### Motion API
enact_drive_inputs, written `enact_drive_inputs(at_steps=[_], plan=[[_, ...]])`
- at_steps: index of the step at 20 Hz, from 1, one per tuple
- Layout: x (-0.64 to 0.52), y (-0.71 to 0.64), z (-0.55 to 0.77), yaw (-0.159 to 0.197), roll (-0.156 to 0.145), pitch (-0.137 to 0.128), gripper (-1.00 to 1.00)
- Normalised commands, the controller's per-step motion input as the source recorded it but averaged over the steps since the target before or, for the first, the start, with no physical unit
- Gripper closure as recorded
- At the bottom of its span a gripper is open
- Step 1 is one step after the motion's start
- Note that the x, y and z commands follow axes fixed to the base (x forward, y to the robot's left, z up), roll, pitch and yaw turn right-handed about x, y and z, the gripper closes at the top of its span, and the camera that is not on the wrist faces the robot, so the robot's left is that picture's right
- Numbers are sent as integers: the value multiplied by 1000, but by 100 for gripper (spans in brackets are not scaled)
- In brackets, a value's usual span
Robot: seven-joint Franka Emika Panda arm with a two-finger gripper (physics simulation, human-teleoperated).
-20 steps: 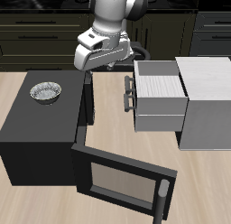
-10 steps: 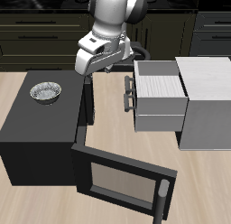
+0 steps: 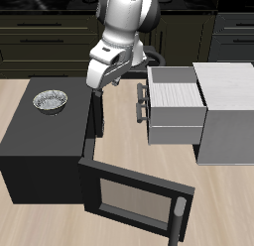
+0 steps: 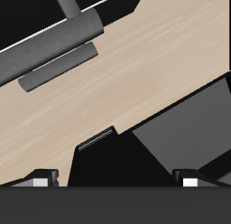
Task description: Close the top drawer of the white cabinet and place the bowl in the middle drawer
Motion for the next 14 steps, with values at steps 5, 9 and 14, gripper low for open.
enact_drive_inputs(at_steps=[5, 9, 14], plan=[[146, -19, 37, 78, 6, -7, -100], [157, 111, -36, 92, 36, -3, -100], [183, 181, -82, 54, 35, 4, -100]])
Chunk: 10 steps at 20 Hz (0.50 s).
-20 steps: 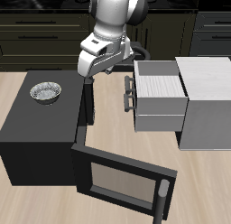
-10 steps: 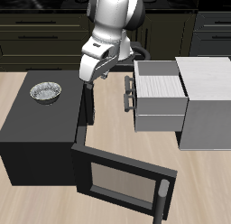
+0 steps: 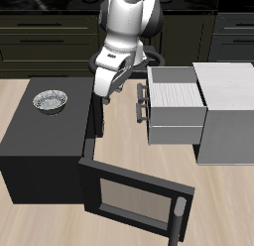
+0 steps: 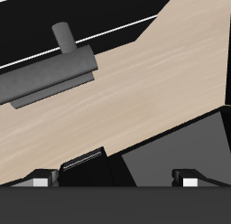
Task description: Close the top drawer of the white cabinet and place the bowl in the middle drawer
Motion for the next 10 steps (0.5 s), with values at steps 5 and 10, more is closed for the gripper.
enact_drive_inputs(at_steps=[5, 10], plan=[[191, 147, -181, 62, 27, 20, -100], [73, 129, -254, 43, 9, -8, -100]])
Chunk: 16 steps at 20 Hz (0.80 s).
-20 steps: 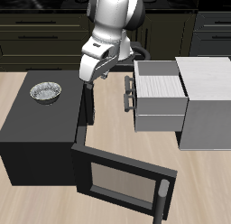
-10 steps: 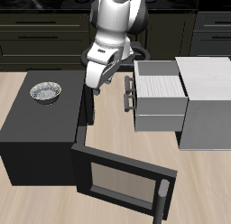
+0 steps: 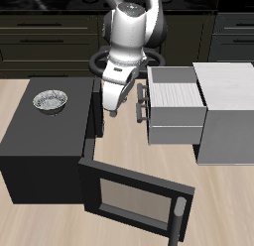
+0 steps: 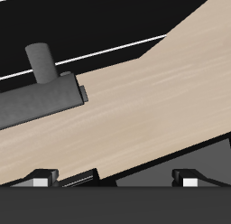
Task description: Close the top drawer of the white cabinet and place the bowl in the middle drawer
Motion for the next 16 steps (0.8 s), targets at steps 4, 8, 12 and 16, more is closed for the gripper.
enact_drive_inputs(at_steps=[4, 8, 12, 16], plan=[[47, 279, 3, 17, 42, -46, -100], [60, 385, 135, -12, 49, -67, -100], [25, 331, 38, 16, 50, -25, -100], [88, 189, -35, -11, 38, -4, -100]])
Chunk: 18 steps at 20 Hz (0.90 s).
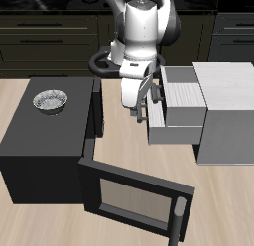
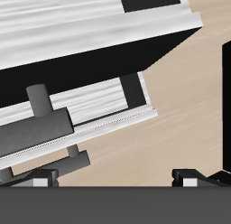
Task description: Close the top drawer of the white cabinet and place the bowl in the middle drawer
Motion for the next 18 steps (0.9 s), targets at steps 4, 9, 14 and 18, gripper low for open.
enact_drive_inputs(at_steps=[4, 9, 14, 18], plan=[[57, 165, -100, 11, 42, -4, -100], [58, 194, 2, 6, 32, -25, -100], [38, 210, 64, 6, 34, -34, -100], [20, 219, -108, 39, 62, -24, -100]])
